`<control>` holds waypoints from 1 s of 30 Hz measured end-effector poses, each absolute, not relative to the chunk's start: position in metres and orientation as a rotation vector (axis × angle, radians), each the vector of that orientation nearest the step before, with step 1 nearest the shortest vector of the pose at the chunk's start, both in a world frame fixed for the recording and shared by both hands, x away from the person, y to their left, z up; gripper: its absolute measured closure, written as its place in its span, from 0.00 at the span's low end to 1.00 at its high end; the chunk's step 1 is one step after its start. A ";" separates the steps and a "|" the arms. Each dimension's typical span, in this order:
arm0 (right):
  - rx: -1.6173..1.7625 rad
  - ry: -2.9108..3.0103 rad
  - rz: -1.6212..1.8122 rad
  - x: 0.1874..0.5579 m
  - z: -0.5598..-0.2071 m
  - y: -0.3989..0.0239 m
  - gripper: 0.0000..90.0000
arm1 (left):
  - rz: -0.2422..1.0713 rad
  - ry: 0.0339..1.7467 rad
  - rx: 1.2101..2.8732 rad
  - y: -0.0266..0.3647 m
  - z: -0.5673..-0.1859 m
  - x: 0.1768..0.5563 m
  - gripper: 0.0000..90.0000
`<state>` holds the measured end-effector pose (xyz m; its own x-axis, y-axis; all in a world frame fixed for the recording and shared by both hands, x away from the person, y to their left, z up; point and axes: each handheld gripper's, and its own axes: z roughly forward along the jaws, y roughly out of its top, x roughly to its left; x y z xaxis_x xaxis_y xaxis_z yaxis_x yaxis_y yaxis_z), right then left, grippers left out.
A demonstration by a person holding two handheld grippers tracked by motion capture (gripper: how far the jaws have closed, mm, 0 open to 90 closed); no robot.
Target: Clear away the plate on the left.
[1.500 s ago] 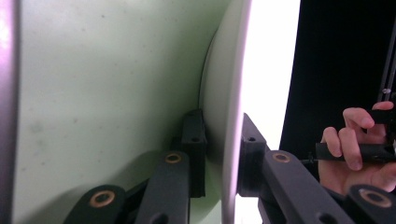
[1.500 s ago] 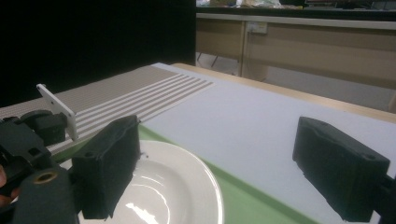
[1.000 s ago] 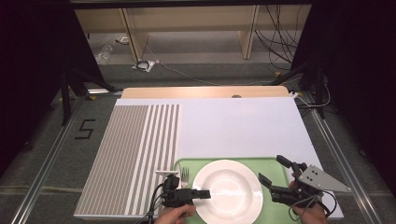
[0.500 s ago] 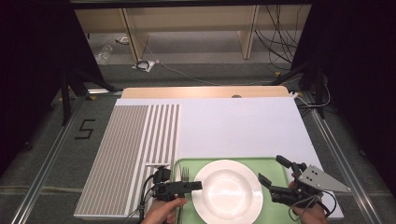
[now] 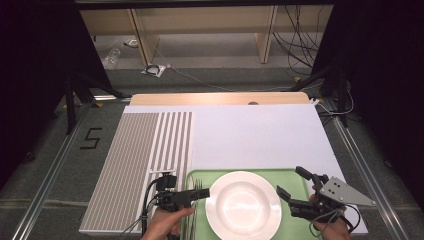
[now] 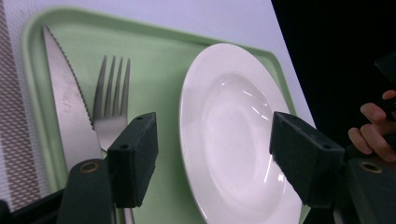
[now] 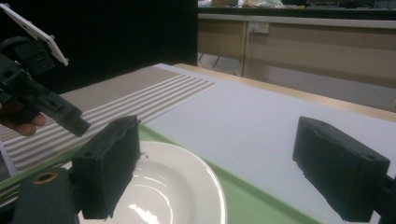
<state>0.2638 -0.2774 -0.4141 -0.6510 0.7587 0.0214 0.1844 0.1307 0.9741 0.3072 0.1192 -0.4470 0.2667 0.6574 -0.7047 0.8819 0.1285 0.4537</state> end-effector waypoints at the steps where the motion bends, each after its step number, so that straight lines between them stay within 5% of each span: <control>1: 0.905 1.926 1.547 0.264 -0.414 -0.277 0.17 | -0.281 1.453 1.605 0.120 -0.446 0.307 0.36; 30: 0.905 1.930 1.552 0.264 -0.414 -0.277 0.17 | 0.117 1.169 1.759 0.132 -0.417 0.301 0.29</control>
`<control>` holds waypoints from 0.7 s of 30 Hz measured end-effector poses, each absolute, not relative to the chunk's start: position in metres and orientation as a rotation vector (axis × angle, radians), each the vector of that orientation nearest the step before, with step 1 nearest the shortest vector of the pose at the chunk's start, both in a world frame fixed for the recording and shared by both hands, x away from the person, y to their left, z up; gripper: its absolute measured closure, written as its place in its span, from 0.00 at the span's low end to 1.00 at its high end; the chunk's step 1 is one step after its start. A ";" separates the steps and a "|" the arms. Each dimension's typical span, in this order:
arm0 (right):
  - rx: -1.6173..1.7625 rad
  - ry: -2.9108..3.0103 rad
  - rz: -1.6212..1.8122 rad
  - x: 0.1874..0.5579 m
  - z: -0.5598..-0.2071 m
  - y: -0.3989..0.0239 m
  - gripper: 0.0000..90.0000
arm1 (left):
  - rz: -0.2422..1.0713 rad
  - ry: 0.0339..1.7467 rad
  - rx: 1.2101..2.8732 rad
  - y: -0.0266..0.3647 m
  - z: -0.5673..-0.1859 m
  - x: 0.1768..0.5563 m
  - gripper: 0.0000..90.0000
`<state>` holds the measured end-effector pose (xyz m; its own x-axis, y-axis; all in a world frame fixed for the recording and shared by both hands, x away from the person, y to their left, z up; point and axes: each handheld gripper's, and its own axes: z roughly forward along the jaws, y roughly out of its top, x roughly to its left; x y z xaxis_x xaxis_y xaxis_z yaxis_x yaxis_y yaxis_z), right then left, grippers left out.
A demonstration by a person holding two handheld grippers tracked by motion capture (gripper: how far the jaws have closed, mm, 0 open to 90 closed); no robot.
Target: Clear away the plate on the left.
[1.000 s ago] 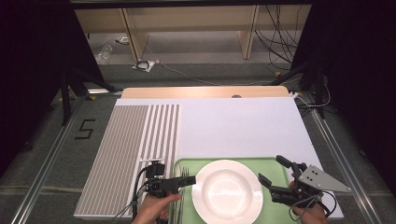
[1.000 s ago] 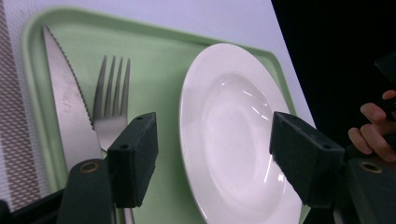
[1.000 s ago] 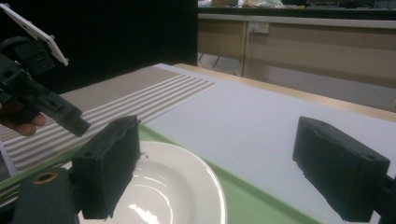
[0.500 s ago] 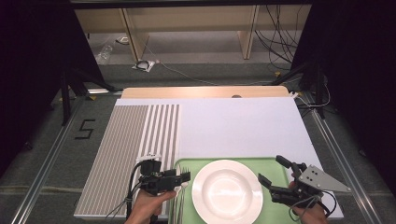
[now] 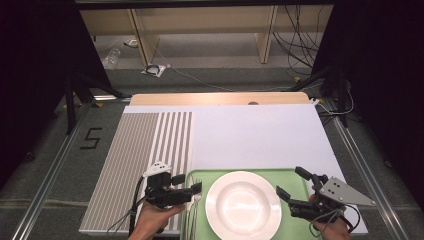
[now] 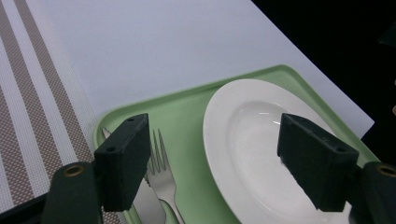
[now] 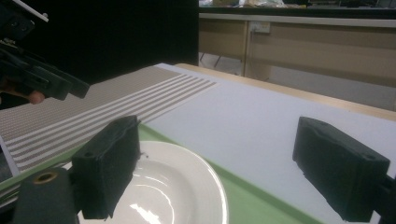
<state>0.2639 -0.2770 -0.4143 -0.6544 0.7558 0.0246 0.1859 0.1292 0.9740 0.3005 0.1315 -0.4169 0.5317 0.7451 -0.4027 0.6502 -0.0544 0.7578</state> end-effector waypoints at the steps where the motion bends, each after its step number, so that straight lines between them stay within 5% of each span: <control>1: 0.905 1.930 1.552 0.264 -0.414 -0.277 0.17 | 0.126 1.162 1.758 0.132 -0.416 0.300 0.29; 21: 0.906 1.931 1.553 0.264 -0.414 -0.277 0.17 | 0.232 1.041 1.711 0.144 -0.411 0.296 0.27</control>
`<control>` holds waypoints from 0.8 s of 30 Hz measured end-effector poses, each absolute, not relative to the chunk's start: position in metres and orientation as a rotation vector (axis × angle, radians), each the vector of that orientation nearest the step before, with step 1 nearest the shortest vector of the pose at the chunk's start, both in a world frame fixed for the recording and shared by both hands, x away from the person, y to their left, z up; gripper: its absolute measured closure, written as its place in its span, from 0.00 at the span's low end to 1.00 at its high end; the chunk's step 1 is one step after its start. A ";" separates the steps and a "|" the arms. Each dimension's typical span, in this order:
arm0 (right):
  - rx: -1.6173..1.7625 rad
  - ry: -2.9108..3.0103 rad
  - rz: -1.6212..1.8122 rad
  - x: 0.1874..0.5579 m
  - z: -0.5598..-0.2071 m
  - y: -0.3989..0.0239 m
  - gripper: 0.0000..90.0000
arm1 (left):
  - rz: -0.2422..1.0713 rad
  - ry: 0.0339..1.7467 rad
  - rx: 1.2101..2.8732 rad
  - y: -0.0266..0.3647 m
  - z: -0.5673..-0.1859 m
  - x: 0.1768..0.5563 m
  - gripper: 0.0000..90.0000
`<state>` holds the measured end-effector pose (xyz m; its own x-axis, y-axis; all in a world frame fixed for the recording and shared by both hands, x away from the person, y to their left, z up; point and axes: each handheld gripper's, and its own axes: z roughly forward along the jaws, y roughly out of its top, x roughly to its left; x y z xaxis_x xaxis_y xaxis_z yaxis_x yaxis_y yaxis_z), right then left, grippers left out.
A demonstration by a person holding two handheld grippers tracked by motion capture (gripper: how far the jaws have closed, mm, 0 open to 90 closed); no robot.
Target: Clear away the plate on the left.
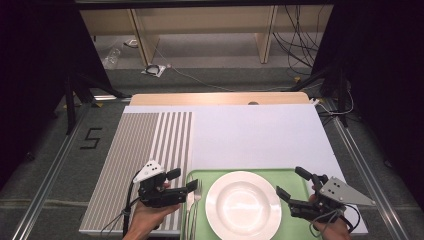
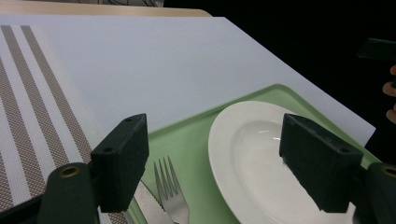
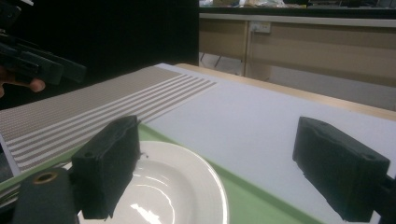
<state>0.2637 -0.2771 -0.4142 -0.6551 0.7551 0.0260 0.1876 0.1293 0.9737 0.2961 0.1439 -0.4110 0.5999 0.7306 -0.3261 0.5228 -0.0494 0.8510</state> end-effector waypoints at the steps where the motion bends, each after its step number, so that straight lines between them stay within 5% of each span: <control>1: 0.905 1.931 1.553 0.264 -0.414 -0.277 0.17 | 0.233 1.041 1.705 0.145 -0.411 0.296 0.27; 24: 0.906 1.928 1.557 0.264 -0.414 -0.278 0.17 | 0.353 0.956 1.660 0.157 -0.413 0.293 0.24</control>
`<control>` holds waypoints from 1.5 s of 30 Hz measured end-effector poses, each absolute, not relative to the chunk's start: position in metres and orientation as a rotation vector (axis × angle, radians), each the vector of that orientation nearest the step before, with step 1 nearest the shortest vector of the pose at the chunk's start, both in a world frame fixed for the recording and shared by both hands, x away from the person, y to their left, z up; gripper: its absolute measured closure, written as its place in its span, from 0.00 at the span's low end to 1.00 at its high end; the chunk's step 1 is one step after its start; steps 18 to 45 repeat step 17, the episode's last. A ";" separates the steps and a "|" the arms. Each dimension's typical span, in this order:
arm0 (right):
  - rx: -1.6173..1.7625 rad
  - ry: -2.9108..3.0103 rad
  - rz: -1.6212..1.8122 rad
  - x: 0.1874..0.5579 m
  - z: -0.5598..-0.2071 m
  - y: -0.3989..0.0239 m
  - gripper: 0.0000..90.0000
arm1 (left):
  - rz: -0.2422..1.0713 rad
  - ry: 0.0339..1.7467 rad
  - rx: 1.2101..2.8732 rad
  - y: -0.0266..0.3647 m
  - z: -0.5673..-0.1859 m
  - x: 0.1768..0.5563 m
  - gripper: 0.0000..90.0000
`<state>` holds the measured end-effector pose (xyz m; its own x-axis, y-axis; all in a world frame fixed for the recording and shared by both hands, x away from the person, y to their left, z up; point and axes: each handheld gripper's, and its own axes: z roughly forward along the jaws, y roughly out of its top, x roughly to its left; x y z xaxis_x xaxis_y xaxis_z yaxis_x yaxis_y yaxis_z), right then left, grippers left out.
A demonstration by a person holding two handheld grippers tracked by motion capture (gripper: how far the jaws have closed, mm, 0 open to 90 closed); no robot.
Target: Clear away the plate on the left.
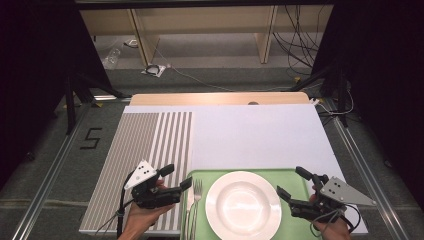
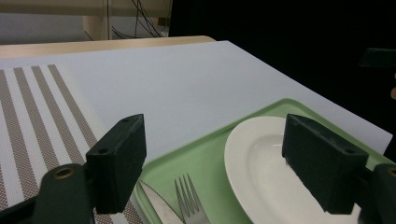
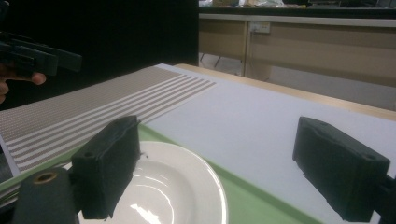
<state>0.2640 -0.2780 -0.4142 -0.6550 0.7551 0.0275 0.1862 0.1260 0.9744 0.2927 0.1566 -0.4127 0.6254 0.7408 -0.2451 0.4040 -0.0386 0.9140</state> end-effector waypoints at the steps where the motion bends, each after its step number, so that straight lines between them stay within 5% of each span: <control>1: 0.907 1.929 1.555 0.264 -0.414 -0.278 0.17 | 0.357 0.954 1.658 0.157 -0.413 0.293 0.24; 45: 0.906 1.928 1.555 0.264 -0.414 -0.279 0.17 | 0.376 0.953 1.656 0.160 -0.415 0.294 0.24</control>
